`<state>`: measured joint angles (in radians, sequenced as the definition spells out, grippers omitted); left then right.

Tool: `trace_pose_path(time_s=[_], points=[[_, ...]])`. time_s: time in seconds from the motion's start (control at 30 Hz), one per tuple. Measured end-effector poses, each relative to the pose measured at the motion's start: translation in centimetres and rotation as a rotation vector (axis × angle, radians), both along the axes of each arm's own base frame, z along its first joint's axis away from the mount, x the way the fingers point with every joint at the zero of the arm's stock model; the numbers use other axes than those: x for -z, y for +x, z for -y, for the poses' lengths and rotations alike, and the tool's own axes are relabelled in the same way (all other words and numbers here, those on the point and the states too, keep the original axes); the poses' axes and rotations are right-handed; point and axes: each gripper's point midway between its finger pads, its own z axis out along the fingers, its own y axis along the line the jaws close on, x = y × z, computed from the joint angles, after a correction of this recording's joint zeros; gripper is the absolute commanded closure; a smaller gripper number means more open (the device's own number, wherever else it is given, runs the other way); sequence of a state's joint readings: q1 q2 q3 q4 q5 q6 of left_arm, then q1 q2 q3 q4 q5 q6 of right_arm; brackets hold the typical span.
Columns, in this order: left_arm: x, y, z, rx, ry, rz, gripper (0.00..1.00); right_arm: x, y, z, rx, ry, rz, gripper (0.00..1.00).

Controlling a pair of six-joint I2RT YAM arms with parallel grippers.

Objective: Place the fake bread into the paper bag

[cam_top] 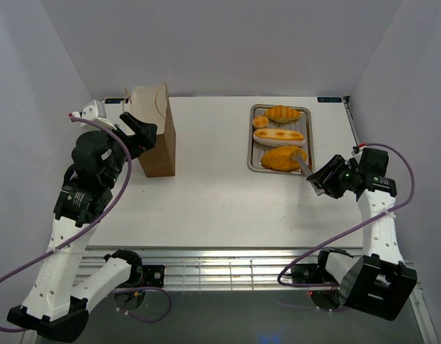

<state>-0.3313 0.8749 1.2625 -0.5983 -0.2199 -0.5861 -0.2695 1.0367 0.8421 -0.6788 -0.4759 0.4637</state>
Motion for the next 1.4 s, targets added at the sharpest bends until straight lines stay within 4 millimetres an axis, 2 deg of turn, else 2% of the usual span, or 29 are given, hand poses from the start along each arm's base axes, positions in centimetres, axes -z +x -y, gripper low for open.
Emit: trace_pose_path(time_s=[0.17, 0.6, 0.87, 1.07, 1.17, 1.3, 1.4], points=[[0.6, 0.0, 0.2, 0.009, -0.003, -0.015, 0.02, 0.7, -0.1, 0.0, 0.002, 0.026, -0.020, 0.46], [0.5, -0.1, 0.4, 0.018, -0.016, -0.013, 0.02, 2.0, 0.8, -1.0, 0.004, 0.156, -0.008, 0.46], [0.1, -0.5, 0.3, 0.018, -0.021, -0.001, 0.02, 2.0, 1.7, -1.1, 0.001, 0.181, 0.018, 0.49], [0.0, -0.8, 0.1, 0.016, -0.022, 0.004, 0.02, 2.9, 1.9, -1.2, -0.001, 0.201, 0.010, 0.60], [-0.2, -0.9, 0.1, 0.015, -0.023, 0.008, 0.02, 3.1, 1.8, -1.3, 0.001, 0.207, 0.006, 0.69], [-0.2, -1.0, 0.0, 0.010, -0.023, 0.011, 0.02, 2.9, 1.9, -1.2, 0.003, 0.199, 0.021, 0.87], [-0.2, -1.0, -0.2, 0.003, -0.021, 0.009, 0.02, 2.7, 1.7, -1.2, 0.006, 0.189, 0.035, 0.92]])
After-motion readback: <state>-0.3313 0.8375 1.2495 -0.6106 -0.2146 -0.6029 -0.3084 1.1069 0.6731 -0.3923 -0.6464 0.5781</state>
